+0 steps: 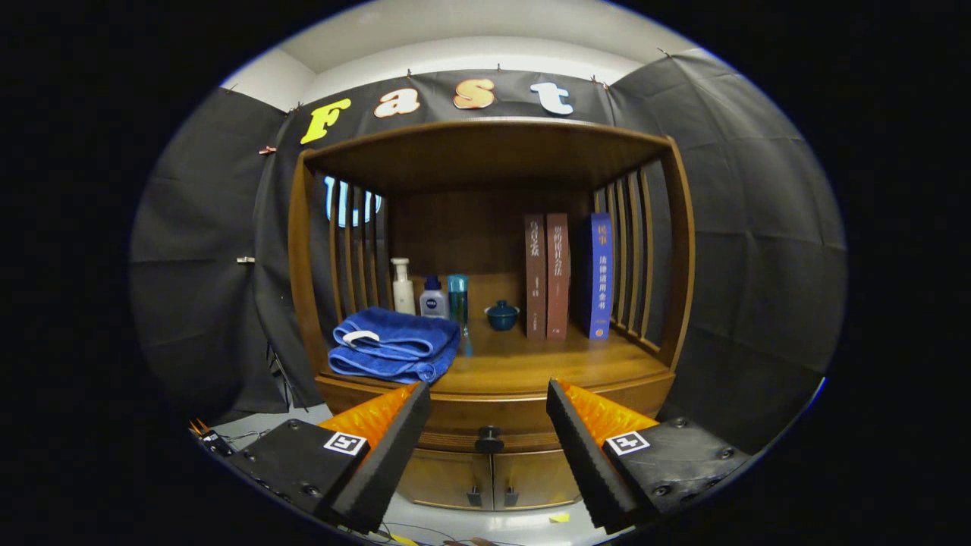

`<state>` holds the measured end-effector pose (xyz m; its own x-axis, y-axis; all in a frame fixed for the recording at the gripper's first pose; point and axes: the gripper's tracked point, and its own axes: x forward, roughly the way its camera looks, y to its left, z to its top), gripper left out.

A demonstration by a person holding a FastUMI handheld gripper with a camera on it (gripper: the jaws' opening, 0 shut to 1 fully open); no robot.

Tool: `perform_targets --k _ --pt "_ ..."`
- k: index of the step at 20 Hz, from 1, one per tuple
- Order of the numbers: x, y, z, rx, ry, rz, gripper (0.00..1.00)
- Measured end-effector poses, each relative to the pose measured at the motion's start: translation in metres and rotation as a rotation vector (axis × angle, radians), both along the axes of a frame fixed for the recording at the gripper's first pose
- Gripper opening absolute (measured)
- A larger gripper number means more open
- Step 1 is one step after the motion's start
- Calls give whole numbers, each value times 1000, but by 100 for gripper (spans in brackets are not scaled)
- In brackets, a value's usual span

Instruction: Pull open the drawer, take out the items inside it, and place them on the countertop above the cabinet.

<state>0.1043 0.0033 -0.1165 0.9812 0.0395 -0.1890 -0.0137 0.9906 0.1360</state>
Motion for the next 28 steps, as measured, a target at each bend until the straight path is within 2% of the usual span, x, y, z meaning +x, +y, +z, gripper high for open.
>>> perform_targets --k 10,15,17,19,20,22,23,25,26,28 --pt "55 19 -128 -33 251 23 99" --pt "64 17 -158 -24 301 -7 96" --pt "72 16 -165 -40 312 -11 79" --pt "76 18 -167 -50 316 -7 71" --pt "75 22 -167 -38 331 18 63" --pt "78 19 -170 -40 333 4 48" --pt "80 20 -173 -44 324 0 48" --pt "78 21 -175 -49 326 0 41" --pt "76 20 -171 -52 327 7 32" --pt "77 20 -172 -66 331 15 32"
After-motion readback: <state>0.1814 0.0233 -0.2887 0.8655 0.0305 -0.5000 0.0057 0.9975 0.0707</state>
